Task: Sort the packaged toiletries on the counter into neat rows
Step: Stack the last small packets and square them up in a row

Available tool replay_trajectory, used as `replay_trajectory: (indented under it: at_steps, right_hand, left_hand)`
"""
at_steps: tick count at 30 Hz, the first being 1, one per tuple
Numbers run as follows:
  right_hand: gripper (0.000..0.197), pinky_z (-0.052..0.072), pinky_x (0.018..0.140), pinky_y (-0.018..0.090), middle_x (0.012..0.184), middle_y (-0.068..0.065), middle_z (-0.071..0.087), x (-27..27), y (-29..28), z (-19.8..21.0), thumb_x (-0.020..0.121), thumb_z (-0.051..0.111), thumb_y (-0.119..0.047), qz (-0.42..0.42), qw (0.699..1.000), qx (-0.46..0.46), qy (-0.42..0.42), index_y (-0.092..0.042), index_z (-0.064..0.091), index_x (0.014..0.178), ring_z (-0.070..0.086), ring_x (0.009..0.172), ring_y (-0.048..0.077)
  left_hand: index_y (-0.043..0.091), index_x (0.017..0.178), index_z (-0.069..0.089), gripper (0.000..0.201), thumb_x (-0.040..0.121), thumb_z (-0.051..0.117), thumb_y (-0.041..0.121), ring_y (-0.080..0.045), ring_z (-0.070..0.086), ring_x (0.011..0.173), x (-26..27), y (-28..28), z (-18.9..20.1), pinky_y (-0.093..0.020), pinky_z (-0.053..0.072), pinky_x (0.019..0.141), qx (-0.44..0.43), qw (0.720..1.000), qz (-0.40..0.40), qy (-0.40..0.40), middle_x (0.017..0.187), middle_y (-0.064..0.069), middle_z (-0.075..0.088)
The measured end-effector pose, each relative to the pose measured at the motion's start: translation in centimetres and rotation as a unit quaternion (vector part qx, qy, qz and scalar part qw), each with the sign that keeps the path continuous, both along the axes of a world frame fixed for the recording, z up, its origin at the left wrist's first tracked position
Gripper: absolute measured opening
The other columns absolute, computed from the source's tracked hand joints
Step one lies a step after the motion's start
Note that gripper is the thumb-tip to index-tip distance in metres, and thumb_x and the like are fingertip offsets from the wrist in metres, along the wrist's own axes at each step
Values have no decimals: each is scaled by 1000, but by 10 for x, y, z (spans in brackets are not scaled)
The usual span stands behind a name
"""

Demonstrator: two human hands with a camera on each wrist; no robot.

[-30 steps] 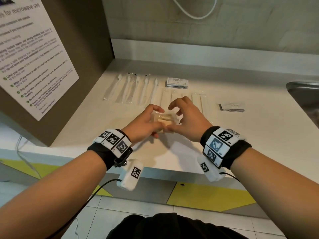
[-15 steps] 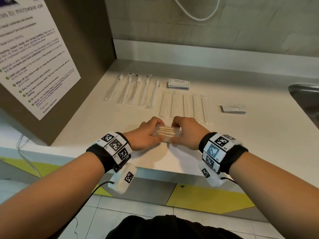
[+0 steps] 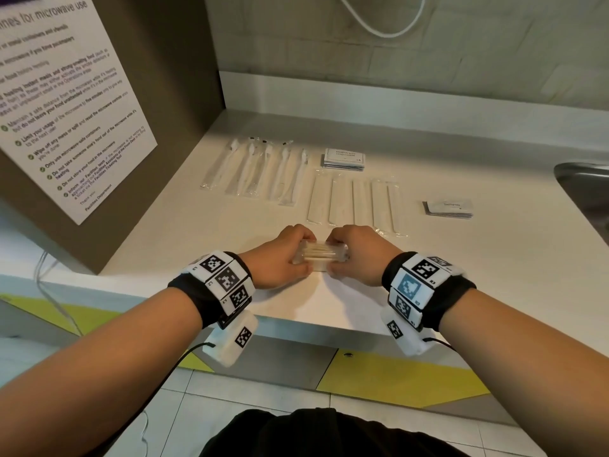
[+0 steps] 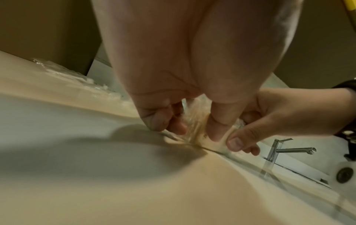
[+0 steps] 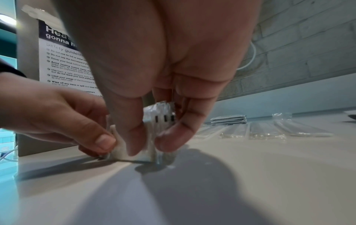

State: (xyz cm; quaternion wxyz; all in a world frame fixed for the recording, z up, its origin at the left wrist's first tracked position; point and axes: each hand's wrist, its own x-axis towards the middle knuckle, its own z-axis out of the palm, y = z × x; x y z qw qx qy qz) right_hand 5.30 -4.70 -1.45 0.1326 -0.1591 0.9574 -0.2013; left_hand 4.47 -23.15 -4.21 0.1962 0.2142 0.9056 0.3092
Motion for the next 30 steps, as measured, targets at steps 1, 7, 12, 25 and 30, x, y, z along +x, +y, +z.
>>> replay_trajectory:
  at_steps: [1, 7, 12, 25, 30]
  right_hand:
    - [36, 37, 69, 25, 105, 8, 64, 0, 0, 0, 77, 70, -17, 0, 1000, -1, -2, -10, 63, 111, 53, 84, 19]
    - [39, 41, 67, 25, 103, 6, 67, 1, 5, -2, 75, 76, -21, -25, 999, -33, -14, -12, 64, 111, 55, 82, 17]
    - [47, 42, 62, 21, 100, 3, 66, 2, 8, -2, 69, 83, -24, -48, 996, -54, -48, -13, 63, 110, 57, 80, 16]
    - [46, 47, 70, 31, 96, 3, 63, -3, 5, -6, 68, 79, -34, -69, 996, 20, -54, -13, 62, 105, 59, 86, 22]
    - [42, 49, 72, 31, 90, 0, 62, 0, 11, -10, 74, 70, -46, -37, 991, 92, -85, -17, 56, 101, 59, 82, 22]
  left_hand:
    - [11, 131, 38, 46, 93, 62, 17, -9, 45, 83, -1, 0, 0, -19, 36, 69, -2, 1000, -4, 5, 119, -3, 40]
    - [10, 123, 44, 37, 92, 63, 19, -4, 42, 73, -3, 0, -1, -21, 32, 62, -16, 999, -15, 30, 108, 0, 44]
    - [9, 122, 44, 36, 92, 62, 19, -1, 41, 69, -2, 2, 1, -12, 31, 56, -26, 999, -15, 33, 101, 2, 44]
    - [16, 118, 50, 33, 92, 62, 32, -18, 52, 89, -5, 2, -1, -30, 40, 77, -55, 996, -34, 59, 106, 3, 45]
    - [19, 112, 51, 31, 90, 65, 35, -15, 51, 89, -7, 1, -1, -28, 37, 75, -47, 996, -35, 67, 104, 4, 47]
